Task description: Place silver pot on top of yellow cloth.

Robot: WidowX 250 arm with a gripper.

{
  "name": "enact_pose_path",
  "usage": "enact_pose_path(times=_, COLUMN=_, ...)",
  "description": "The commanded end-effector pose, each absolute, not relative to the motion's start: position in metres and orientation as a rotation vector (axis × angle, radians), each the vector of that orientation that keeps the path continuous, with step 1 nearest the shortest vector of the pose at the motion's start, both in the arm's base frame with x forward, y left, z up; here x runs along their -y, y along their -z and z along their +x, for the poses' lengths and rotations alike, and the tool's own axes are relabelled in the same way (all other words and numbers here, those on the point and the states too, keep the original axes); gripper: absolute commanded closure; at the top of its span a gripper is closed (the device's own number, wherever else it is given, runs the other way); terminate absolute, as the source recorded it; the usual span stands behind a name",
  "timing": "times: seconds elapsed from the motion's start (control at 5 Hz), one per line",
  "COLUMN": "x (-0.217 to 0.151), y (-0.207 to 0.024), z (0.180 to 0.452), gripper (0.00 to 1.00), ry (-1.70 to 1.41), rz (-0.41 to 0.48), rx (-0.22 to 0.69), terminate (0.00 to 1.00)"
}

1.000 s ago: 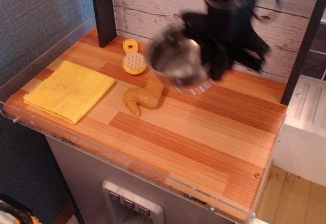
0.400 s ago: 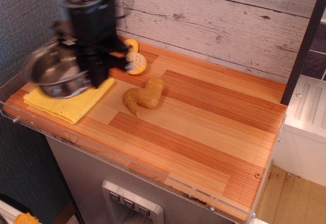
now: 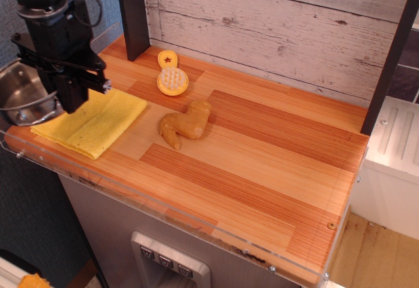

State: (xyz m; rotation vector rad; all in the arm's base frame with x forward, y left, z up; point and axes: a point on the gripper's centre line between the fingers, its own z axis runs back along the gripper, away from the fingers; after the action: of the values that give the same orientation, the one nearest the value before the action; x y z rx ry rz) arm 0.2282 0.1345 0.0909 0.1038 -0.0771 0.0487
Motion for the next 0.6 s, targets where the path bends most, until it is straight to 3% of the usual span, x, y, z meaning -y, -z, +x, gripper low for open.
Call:
enact_pose_path(times=0.0, x=-0.146, y=-0.085, z=0.247, gripper=1.0, ry=-0.061, rz=0.115, rx=0.104, terminate=0.0)
enact_pose_path(times=0.4, x=-0.139, y=-0.066, z=0.263, gripper=1.0, ry=-0.043, rz=0.121, rx=0.076, terminate=0.0)
